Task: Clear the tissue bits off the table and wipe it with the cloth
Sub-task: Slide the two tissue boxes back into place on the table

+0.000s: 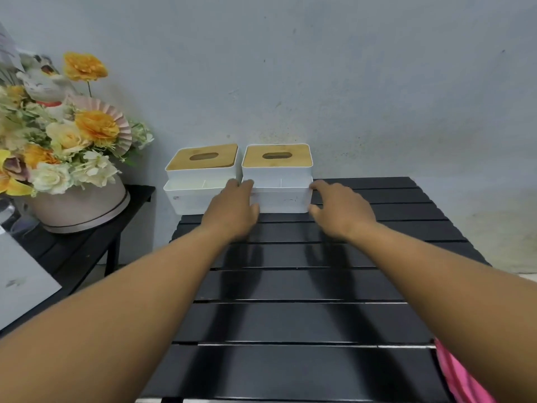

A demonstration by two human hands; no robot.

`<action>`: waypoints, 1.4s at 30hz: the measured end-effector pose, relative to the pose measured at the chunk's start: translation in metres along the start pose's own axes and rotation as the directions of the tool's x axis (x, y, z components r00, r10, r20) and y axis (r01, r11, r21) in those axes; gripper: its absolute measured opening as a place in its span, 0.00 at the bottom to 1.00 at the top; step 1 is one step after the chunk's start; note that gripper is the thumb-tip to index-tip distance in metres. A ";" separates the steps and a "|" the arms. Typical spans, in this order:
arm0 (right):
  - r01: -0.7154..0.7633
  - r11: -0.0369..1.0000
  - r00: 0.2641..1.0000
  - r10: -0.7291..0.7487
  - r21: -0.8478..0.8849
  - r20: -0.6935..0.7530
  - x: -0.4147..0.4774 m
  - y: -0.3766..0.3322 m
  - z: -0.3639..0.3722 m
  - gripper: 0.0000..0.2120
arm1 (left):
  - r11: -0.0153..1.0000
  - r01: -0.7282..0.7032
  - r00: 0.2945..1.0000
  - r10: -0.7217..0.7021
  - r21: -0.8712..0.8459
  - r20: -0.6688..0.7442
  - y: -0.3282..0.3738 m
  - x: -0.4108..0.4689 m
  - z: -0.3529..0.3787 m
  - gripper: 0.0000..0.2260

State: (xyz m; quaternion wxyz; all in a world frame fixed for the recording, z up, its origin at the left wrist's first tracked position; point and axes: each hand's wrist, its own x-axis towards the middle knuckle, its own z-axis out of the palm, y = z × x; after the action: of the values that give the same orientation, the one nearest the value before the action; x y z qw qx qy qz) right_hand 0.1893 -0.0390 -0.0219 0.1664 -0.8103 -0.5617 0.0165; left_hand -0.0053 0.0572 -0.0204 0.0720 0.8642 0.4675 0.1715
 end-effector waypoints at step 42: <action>-0.188 0.980 0.981 0.184 -0.058 -0.069 -0.057 0.111 -0.052 0.11 | 0.954 -0.300 0.948 0.295 0.028 0.117 0.126 -0.010 0.039 0.12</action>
State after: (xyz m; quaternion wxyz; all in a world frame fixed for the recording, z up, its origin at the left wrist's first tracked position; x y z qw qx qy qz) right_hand 0.2798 -0.1386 -0.0134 0.1558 -0.8642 -0.4782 -0.0119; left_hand 0.1022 -0.0191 -0.0234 0.0518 0.9343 0.3311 0.1215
